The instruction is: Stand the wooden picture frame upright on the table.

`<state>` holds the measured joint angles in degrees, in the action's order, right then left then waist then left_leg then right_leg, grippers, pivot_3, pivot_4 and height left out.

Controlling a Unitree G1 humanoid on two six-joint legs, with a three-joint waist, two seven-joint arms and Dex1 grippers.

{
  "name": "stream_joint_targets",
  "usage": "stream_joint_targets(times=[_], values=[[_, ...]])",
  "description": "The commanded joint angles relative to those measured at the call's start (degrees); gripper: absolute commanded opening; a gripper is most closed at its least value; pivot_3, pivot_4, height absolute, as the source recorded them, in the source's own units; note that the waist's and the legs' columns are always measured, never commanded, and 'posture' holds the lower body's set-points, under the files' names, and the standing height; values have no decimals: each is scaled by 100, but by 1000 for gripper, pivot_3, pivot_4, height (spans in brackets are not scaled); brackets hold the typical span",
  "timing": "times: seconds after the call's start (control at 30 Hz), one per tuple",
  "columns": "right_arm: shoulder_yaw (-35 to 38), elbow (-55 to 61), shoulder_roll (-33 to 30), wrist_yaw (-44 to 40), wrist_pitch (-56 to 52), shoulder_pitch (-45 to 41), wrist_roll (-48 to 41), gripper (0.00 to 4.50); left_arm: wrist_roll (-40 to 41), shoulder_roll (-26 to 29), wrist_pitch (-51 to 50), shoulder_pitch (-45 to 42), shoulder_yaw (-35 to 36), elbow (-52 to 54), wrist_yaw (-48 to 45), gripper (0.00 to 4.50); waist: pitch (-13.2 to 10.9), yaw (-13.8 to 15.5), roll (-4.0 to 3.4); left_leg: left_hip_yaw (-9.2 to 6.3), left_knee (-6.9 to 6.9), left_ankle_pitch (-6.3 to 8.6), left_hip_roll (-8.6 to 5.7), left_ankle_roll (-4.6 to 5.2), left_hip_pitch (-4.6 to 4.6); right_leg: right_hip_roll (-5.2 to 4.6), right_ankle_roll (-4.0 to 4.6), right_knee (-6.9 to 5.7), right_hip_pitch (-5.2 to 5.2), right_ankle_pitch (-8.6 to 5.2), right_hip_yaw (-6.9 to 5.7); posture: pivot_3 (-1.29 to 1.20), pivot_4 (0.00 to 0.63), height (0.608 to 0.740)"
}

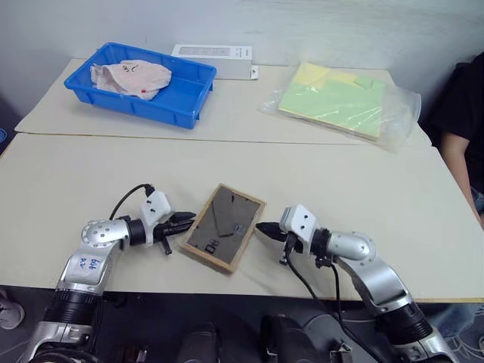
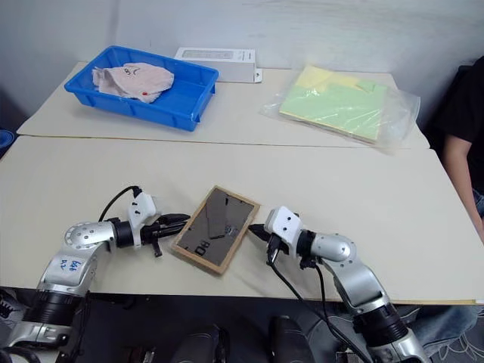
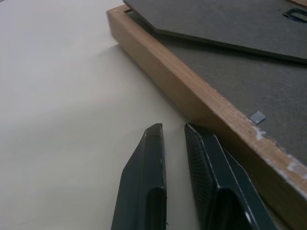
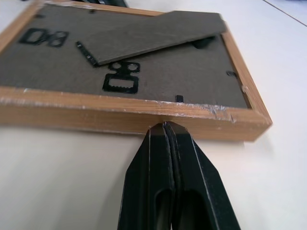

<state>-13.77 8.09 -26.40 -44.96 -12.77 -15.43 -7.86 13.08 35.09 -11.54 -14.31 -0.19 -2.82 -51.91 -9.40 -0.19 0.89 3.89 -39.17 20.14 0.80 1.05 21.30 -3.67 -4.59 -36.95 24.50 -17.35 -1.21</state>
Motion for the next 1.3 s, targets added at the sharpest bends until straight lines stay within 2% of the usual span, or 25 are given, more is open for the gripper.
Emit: stream_joint_targets(times=[0.03, 0.17, 0.27, 0.37, 0.4, 0.47, 0.53, 0.6, 0.7, 0.8, 0.83, 1.17, 1.3], values=[[171, -113, -46, -132, 183, -248, -76, 11, 109, -213, -169, 71, -73, 548, 207, 762, 0, -2, 0, 0, 0, 0, 0, 0, 0, 0, 0, -1, 0, 0, 0, 0, 150, 740], [250, -471, -103, -235, 309, -494, -39, 11, 100, -379, -345, 170, -20, 666, 438, 762, 0, -5, 0, 1, 0, 0, 1, 0, -1, 1, 0, -1, 0, 0, 0, 0, 150, 740], [313, -562, -147, -268, 364, -517, -45, 11, 117, -308, -550, 356, 136, 852, 586, 762, 0, -7, 0, 1, 0, 0, 0, 0, -1, 1, 0, -1, 0, 0, 1, 0, 150, 740], [469, -381, -349, -367, 366, -289, -122, 11, 734, -38, -1490, 655, 919, 1084, 692, 762, 0, -22, 0, 1, 1, 1, 2, -1, -1, 1, 0, -1, 1, 0, 3, 0, 150, 740], [545, -316, -432, -405, 344, -192, -172, 2, 1084, 50, -2013, 741, 1224, 1160, 716, 944, 0, -21, 0, -1, 2, 1, 5, -1, -1, 2, 0, -1, 1, 0, 3, 0, 150, 740], [653, -106, -649, -664, 386, 85, -356, 0, 2366, 504, -4011, 753, 1714, 1229, 379, 1406, 0, -22, 0, -5, 2, 1, 8, -3, 0, 2, 1, -1, 1, 0, 3, 0, 150, 740], [661, 67, -768, -834, 401, 261, -449, 0, 3193, 867, -5572, 547, 1909, 1158, 252, 1975, 0, -28, 0, -11, 2, 1, 8, -2, -1, 2, 1, -1, -3, 0, 4, 0, 150, 740], [596, 123, -787, -867, 396, 284, -412, 0, 3363, 947, -6263, 195, 1873, 979, 475, 2598, 0, 9, 0, -20, 2, 2, 4, 0, -4, -4, 1, 1, -11, -1, 5, 0, 150, 740], [438, 19, -708, -845, 469, 202, -230, 0, 3333, 631, -7833, -830, 1776, 232, 966, 3481, 1, 24, 2, -34, -4, 1, -10, 3, -6, -10, 1, 0, -20, -1, 4, 0, 150, 740], [302, -124, -555, -752, 515, 52, -92, 0, 3305, 217, -8094, -1390, 1559, -193, 1312, 4380, 3, 2, 5, -32, -6, 2, -17, 5, -6, -5, 1, -6, -19, 0, 1, 0, 150, 740], [248, -179, -532, -744, 564, 2, -25, 0, 3260, 88, -8096, -1513, 1461, -296, 1443, 4450, 4, -2, 5, -31, -6, 2, -17, 5, -7, -5, 1, -9, -18, 0, 1, 0, 150, 740], [64, -505, -375, -737, 710, -365, 201, 0, 3413, -204, -8096, -2103, 493, -716, 1721, 4450, 14, 27, -8, -33, -10, 1, -23, 1, -12, -11, 1, -13, -20, 0, 2, 0, 150, 740], [26, -559, -267, -669, 701, -494, 267, 0, 3769, -384, -8096, -2330, 216, -949, 1802, 4450, 15, 18, -9, -32, -11, 1, -23, 1, -12, -11, 1, -12, -20, 0, 2, 0, 150, 740]])
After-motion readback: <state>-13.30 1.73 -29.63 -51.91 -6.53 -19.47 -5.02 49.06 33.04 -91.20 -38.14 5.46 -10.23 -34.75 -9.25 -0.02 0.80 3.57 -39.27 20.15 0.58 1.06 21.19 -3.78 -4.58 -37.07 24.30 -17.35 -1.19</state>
